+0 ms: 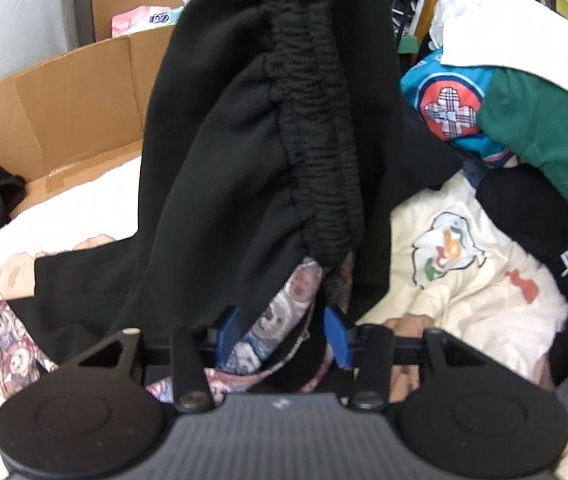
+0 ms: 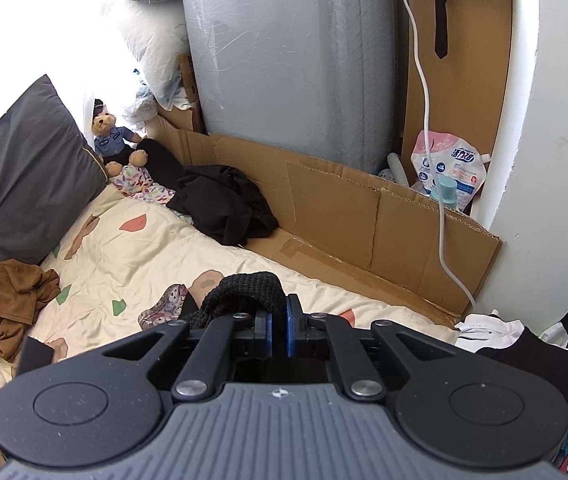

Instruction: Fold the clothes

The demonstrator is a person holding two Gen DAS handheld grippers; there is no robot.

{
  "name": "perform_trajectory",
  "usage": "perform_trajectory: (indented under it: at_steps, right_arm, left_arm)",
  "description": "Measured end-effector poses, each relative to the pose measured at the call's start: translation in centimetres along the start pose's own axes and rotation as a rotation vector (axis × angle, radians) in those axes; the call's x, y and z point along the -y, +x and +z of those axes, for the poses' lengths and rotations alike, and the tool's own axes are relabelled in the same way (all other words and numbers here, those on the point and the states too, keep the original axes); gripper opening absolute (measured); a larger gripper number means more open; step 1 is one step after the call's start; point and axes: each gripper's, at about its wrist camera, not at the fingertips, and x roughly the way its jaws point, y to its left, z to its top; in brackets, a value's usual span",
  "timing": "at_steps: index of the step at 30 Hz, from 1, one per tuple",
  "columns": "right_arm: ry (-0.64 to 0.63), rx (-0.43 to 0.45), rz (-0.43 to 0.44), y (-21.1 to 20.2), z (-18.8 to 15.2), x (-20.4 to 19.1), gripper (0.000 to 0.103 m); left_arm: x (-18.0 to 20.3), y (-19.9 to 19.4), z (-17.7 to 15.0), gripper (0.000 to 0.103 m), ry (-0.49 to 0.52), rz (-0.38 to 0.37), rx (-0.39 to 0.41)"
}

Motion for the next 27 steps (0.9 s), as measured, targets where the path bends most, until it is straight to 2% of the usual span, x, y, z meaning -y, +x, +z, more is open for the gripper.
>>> perform_trajectory:
  at_steps: [4,7,14,15,16,17,18,19,23,27]
  right_arm:
    - [-0.005,-0.002,0.005,0.2,0.2,-0.4,0.007]
    - [-0.006,-0.004,0.010,0.4,0.3,-0.7,0.007]
    - [-0.011,-0.001,0.006,0.5,0.5,-1.5,0.007]
    - [-0.011,-0.001,0.005,0.4,0.4,-1.6,0.007]
    - [-0.012,-0.001,0.004,0.4,0.4,-1.6,0.007]
    - [-0.012,-0.001,0.003,0.3,0.4,-1.5,0.007]
    - [-0.012,0.000,0.002,0.3,0.4,-1.5,0.007]
    - [-0.012,0.000,0.001,0.3,0.3,-1.4,0.007]
    - [-0.012,-0.001,-0.003,0.2,0.1,-1.0,0.007]
    - [-0.007,0.002,-0.009,0.1,0.1,-0.5,0.007]
  left_arm:
    - [0.6,0.9,0.1,0.057,0.063,0.033,-0.002]
    - [1.1,1.5,0.3,0.065,0.112,0.068,0.005]
    - [1.2,3.3,0.9,0.063,0.193,0.066,-0.029]
    - [1.2,3.5,0.9,0.057,0.198,0.065,-0.045]
    - [1.2,3.8,0.9,0.043,0.199,0.063,-0.059]
    - [1.1,4.0,0.9,0.035,0.197,0.055,-0.075]
    - [1.0,4.1,0.9,0.022,0.191,0.044,-0.089]
    - [0.9,4.2,0.9,0.016,0.183,0.038,-0.093]
    - [0.0,3.4,1.4,0.010,0.150,0.030,-0.087]
    - [-1.9,1.4,2.2,0.008,0.062,0.040,-0.034]
